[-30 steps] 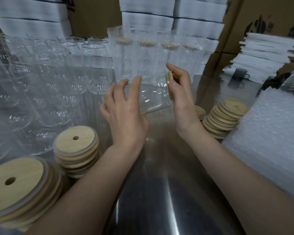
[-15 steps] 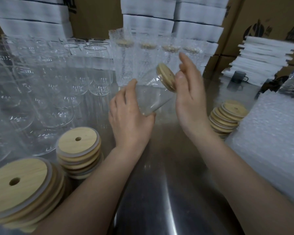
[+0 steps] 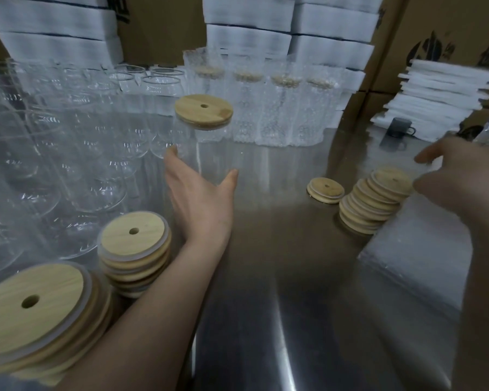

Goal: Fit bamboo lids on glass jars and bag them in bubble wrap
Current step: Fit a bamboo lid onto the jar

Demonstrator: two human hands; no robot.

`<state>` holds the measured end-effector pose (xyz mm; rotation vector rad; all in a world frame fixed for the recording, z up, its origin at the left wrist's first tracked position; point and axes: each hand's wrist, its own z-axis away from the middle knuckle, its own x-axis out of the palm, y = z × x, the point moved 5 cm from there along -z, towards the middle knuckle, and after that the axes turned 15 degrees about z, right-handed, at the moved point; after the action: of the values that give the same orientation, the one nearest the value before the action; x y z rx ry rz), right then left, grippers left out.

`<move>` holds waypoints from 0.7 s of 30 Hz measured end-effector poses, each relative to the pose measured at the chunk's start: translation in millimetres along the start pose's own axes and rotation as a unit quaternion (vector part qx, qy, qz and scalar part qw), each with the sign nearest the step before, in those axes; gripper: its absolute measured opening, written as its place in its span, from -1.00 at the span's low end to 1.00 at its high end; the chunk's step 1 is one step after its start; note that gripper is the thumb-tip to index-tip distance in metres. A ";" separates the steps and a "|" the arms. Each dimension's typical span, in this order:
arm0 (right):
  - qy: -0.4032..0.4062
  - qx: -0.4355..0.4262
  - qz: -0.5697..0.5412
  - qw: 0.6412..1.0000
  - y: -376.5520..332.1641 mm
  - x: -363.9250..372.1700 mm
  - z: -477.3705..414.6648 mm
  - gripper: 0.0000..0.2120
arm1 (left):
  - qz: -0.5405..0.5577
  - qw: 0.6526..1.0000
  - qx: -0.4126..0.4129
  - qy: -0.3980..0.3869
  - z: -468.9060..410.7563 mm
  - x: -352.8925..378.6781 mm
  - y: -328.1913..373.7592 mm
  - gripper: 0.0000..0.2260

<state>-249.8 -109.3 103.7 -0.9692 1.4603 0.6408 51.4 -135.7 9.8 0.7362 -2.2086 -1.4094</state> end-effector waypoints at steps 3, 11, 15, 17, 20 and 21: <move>0.000 0.001 -0.019 1.000 2.7 4.6 -0.7 -0.62 | 0.005 1.000 0.002 0.017 -2.3 -2.2 -1.1 -0.15; 0.058 0.012 -0.110 0.992 6.2 2.6 2.2 -0.68 | 0.008 0.999 -0.009 0.043 -5.8 -6.2 -4.9 -0.12; 0.025 0.010 -0.065 0.998 5.8 7.4 -2.8 -0.59 | -0.003 0.999 -0.008 0.046 -4.0 -8.0 -1.9 -0.08; 0.008 0.015 -0.059 0.998 4.7 8.6 -2.0 -0.60 | -0.015 0.999 0.008 0.044 -2.5 -9.2 3.0 -0.03; -0.003 0.022 -0.073 0.997 3.7 6.9 3.7 -0.65 | -0.044 0.996 0.057 0.045 0.9 -10.6 16.6 -0.01; -0.007 0.021 -0.080 0.997 3.7 7.2 3.3 -0.65 | -0.060 0.994 0.078 0.047 2.6 -10.9 21.9 -0.03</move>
<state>-250.8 -106.1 95.7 -1.0353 1.3630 0.4958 53.7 -119.5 28.2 0.9832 -2.2517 -1.2375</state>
